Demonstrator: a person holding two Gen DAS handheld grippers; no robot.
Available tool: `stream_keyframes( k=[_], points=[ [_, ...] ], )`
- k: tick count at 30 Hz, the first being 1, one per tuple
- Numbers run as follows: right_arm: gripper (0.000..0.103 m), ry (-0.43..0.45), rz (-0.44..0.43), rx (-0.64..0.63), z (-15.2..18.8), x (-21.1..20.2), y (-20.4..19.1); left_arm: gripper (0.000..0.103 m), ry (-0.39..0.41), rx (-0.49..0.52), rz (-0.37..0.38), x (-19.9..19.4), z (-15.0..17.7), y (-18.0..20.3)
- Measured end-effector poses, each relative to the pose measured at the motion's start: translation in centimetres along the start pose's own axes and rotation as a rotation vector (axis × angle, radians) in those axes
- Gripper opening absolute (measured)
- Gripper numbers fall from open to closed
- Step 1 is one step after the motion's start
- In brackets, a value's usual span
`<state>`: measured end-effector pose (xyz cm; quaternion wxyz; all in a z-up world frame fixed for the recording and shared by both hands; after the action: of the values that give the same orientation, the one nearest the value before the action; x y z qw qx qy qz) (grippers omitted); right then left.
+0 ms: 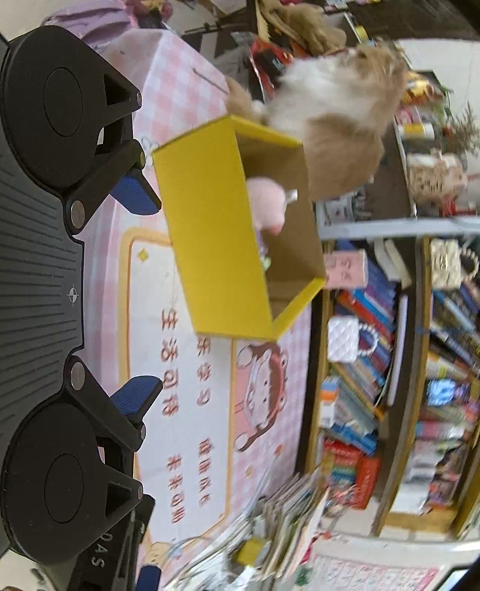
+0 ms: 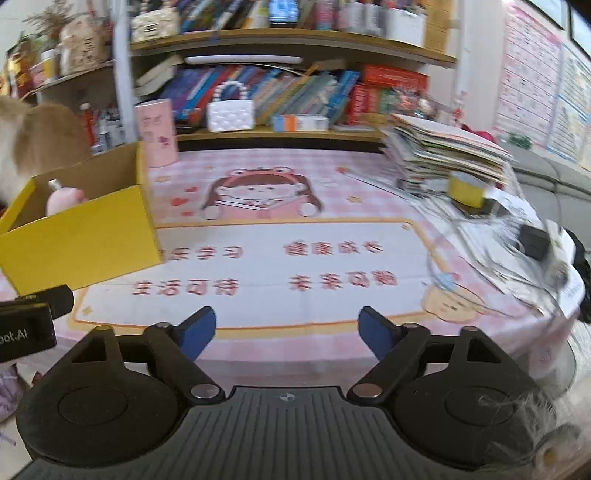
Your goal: Organize objects
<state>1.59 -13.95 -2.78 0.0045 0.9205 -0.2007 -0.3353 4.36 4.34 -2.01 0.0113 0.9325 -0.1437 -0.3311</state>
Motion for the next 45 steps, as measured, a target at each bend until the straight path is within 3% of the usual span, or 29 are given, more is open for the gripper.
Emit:
stream_keyframes(
  k=[12, 45],
  points=[
    [0.103, -0.004, 0.07, 0.05, 0.5, 0.0, 4.1, 0.096, -0.041, 0.074, 0.0, 1.0, 0.4, 3.9],
    [0.103, 0.004, 0.069, 0.019, 1.0, -1.1, 4.2, 0.1, -0.067, 0.088, -0.029, 0.4, 1.4, 5.3]
  ],
)
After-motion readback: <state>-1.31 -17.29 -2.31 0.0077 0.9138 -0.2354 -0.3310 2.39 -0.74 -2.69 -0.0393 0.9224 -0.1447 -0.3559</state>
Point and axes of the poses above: each gripper's, at about its wrist camera, not at the fingertips, and x roughly the way its jaws point, y to its right, z to its underside, the point moved 4 cm from there along x, roughly the way its jaws point, and after that the axes turned 12 degrees about z, right-handed, at the moved point
